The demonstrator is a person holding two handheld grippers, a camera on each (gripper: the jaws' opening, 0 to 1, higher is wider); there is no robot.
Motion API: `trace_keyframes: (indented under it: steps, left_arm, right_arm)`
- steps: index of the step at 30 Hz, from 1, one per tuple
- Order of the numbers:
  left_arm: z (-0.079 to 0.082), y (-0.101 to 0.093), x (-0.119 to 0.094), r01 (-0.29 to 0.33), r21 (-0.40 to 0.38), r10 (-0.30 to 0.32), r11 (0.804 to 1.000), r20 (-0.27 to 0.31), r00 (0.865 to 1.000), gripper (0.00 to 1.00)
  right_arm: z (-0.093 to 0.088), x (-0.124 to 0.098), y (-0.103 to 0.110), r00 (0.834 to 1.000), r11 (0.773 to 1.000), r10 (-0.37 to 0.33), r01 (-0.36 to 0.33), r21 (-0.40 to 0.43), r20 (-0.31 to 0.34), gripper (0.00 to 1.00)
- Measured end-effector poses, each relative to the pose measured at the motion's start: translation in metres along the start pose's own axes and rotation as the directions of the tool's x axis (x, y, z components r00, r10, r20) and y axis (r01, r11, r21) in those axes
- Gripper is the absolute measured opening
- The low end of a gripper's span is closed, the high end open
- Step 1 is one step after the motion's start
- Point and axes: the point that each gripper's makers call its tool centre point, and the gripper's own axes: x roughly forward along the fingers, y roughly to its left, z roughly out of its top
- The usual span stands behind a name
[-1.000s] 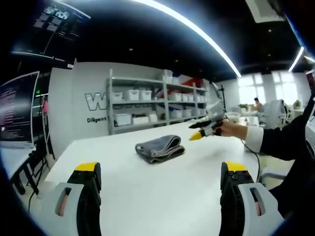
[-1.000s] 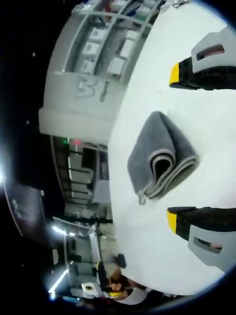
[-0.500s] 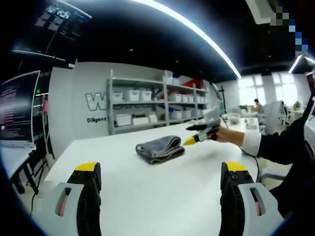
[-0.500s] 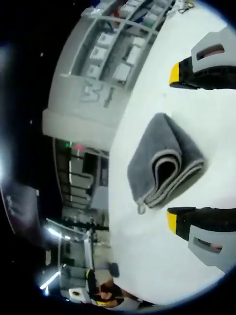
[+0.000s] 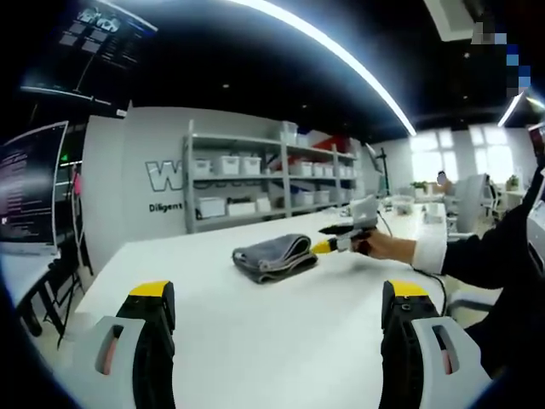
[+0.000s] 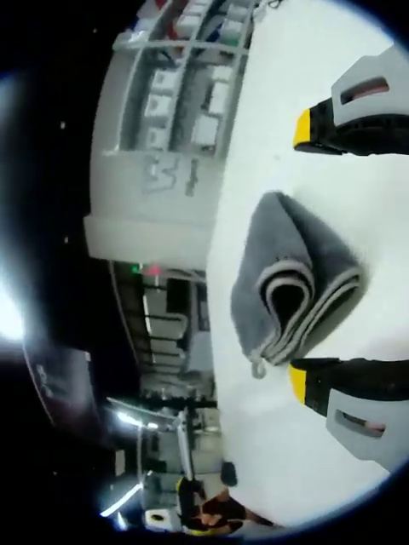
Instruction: Open the folded towel by lifting each exposed corner and separating the folded layers until the towel lies flat within the target outline without major curled edges
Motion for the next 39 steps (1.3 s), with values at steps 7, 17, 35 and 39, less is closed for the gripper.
trace_keyframes:
  steps: [7,17,35,39]
  left_arm:
    - [0.001,0.001,-0.001,0.002,-0.002,-0.002,1.0,0.006,1.0,1.0]
    - [0.001,0.002,-0.002,-0.001,0.001,0.001,1.0,0.003,1.0,0.99]
    - [0.005,0.004,0.0,-0.013,0.002,0.013,1.0,0.026,1.0,0.97]
    - [0.004,0.004,0.001,-0.014,-0.002,0.014,1.0,0.029,0.999,0.96]
  right_arm:
    - [-0.001,0.011,-0.008,1.0,1.0,-0.005,0.005,-0.009,-0.013,0.99]
    - [-0.019,0.022,-0.021,0.992,0.997,-0.058,0.052,-0.058,-0.109,0.98]
    - [-0.03,0.033,-0.025,0.98,0.976,-0.119,0.085,-0.202,-0.158,0.72]
    - [-0.031,0.038,-0.021,0.985,0.987,-0.084,0.062,-0.151,-0.15,0.65]
